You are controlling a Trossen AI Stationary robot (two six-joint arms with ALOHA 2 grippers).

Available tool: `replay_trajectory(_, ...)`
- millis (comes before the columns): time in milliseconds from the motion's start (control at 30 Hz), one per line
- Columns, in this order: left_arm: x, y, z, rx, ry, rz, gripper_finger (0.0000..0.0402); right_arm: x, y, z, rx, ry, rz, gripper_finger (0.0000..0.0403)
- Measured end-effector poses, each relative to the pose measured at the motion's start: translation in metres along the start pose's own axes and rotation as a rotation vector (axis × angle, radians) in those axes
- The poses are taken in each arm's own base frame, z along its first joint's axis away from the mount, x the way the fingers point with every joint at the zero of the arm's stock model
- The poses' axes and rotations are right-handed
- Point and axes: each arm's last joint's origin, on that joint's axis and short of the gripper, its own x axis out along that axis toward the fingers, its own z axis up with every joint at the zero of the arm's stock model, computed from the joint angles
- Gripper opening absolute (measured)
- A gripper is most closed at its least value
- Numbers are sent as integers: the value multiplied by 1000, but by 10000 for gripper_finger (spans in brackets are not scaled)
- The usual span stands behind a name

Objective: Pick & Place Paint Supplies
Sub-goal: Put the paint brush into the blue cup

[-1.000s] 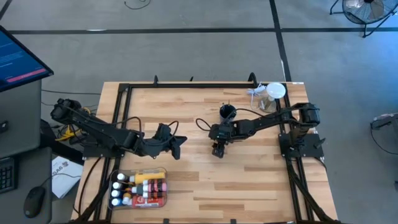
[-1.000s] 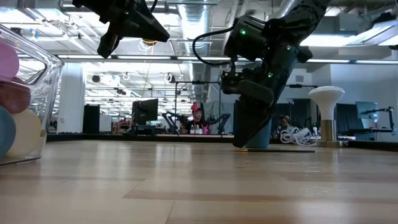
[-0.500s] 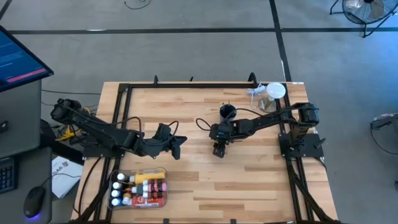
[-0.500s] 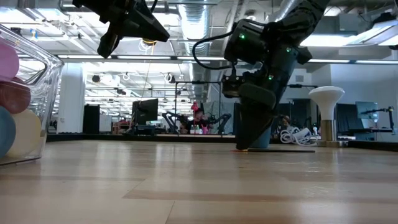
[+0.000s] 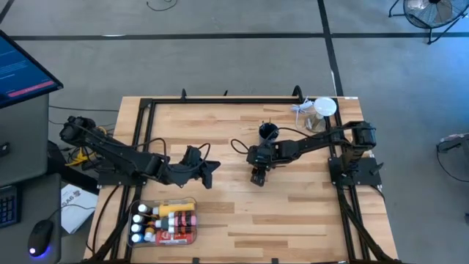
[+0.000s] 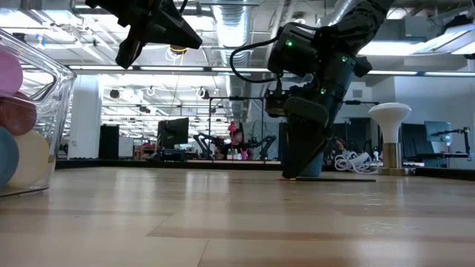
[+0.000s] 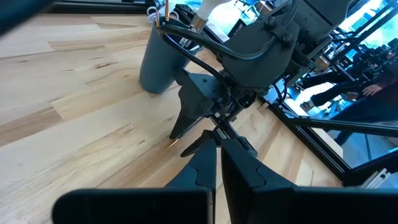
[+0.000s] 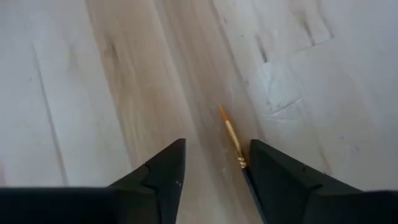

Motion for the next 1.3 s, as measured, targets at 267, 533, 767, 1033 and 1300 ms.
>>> replay_trajectory(267,0,0,0,3,0,0,0,0,5,-3,12,32,53,161)
replay_trajectory(533,0,0,0,18,0,0,0,0,14,-7,-27,43,72,160)
replay_trajectory(767,0,0,0,18,0,0,0,0,14,-7,-191,40,68,155)
replay_trajectory(1033,0,0,0,18,0,0,0,0,13,-8,-316,31,56,145)
replay_trajectory(1300,0,0,0,18,0,0,0,2,15,-3,-335,-21,68,139)
